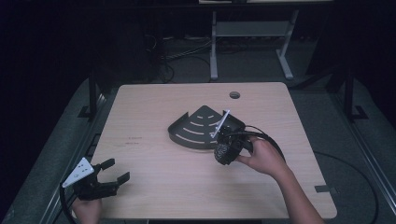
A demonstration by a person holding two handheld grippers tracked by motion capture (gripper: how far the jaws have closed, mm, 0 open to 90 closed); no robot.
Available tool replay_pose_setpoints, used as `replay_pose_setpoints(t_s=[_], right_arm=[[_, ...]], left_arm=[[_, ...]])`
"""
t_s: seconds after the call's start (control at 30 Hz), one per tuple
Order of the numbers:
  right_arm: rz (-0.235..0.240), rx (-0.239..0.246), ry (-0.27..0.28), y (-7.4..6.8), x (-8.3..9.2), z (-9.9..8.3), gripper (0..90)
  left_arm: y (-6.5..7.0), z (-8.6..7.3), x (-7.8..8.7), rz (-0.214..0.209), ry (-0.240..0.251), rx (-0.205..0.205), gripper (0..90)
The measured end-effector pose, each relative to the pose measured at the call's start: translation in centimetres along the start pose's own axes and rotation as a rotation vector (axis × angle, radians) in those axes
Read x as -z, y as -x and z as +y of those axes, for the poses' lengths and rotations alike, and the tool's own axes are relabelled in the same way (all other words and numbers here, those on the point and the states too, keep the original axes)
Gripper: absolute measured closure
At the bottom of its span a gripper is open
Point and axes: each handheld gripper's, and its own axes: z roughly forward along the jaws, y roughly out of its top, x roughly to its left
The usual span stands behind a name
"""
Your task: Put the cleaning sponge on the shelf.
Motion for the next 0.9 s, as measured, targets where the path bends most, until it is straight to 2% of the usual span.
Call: replay_pose_setpoints(t_s=[0.3, 0.7, 0.9], right_arm=[[0.006, -0.006, -0.004, 0.7, 0.2, 0.5, 32.1], [0.021, -0.044, -0.005, 2.0, -0.2, 0.3, 32.1], [0.021, -0.043, -0.007, 2.2, -0.4, 0.6, 32.1]], left_arm=[[0.0, 0.0, 0.0, 0.000, 0.001, 0.001, 13.4], [0.0, 0.0, 0.0, 0.000, 0.004, 0.002, 13.4], [0.0, 0.0, 0.0, 0.000, 0.003, 0.002, 13.4]])
